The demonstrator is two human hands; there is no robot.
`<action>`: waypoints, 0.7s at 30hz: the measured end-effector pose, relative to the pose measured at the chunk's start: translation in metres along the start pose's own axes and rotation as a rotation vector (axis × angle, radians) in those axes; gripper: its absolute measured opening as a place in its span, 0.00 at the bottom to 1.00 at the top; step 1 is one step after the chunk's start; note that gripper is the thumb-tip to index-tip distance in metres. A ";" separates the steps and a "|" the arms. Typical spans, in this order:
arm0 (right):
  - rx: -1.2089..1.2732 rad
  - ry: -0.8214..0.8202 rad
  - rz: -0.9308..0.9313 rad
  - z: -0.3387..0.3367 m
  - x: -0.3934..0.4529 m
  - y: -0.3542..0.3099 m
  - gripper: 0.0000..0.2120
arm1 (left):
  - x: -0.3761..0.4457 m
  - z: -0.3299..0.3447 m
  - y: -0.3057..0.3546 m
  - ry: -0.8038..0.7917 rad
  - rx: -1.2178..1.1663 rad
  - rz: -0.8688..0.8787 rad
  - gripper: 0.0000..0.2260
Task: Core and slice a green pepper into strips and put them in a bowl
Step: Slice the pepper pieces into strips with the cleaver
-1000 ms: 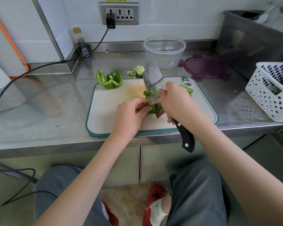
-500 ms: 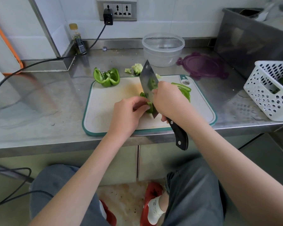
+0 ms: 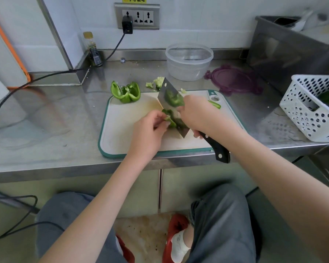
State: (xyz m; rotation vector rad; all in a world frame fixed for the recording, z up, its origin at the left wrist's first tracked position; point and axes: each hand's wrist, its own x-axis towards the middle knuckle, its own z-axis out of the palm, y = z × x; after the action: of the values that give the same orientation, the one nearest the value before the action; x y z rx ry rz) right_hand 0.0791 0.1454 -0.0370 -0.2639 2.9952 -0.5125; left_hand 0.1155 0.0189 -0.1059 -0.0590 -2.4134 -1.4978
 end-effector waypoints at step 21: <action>0.324 0.180 0.255 -0.039 -0.004 0.120 0.11 | 0.029 0.040 0.022 -0.286 0.647 0.075 0.28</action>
State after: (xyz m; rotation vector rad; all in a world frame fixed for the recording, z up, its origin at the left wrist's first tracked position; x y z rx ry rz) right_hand 0.0594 0.2702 -0.0405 0.1960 2.9818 -1.0196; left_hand 0.0831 0.0605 -0.0956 -0.2304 -2.9657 -0.6525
